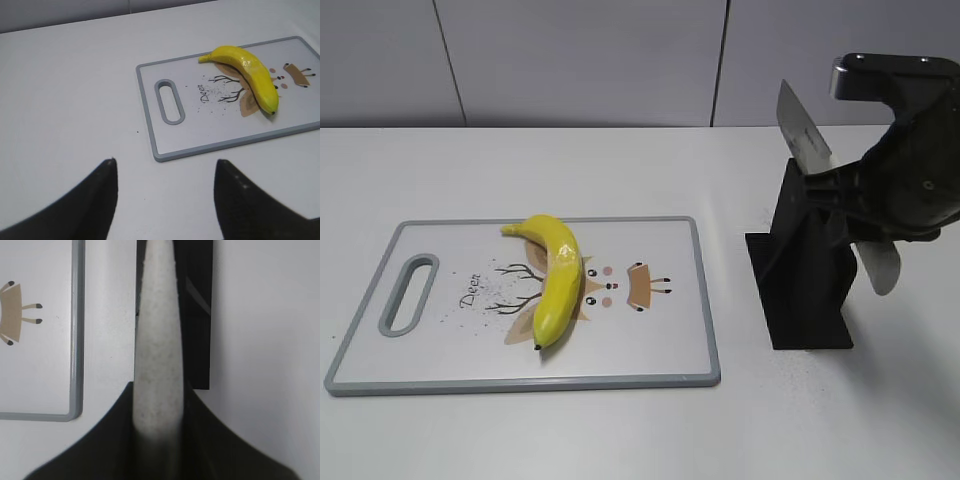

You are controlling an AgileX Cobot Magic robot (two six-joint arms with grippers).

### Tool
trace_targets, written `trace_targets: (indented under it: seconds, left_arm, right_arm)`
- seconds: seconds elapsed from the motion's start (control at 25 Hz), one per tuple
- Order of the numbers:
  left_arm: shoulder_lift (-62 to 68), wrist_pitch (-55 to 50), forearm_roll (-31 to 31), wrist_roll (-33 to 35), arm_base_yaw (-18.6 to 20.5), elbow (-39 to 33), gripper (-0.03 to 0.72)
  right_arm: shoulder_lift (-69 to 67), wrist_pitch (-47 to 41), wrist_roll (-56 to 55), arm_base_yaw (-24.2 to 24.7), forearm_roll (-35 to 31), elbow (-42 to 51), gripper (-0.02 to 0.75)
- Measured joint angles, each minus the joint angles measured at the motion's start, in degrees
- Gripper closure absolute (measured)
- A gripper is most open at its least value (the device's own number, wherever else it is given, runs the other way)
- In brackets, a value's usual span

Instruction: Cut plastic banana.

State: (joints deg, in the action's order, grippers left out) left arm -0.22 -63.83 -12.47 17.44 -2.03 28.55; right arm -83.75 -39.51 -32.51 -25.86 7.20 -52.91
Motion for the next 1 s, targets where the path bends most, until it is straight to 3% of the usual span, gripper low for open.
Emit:
trace_targets:
  seconds: [0.36,0.76,1.0]
  left_arm:
    - [0.00,0.00,0.00,0.00,0.00,0.00,0.100]
    - [0.00,0.00,-0.02,0.00,0.00,0.00,0.101]
    - [0.00,0.00,-0.02,0.00,0.00,0.00,0.128]
  right_arm:
    - [5.62,0.38,-0.27,0.00,1.23,0.32,0.577]
    - [0.84,0.22,-2.16,0.00,3.25,0.38,0.577]
    - [-0.75,-3.22,-2.33,0.00,0.61,0.38,0.577]
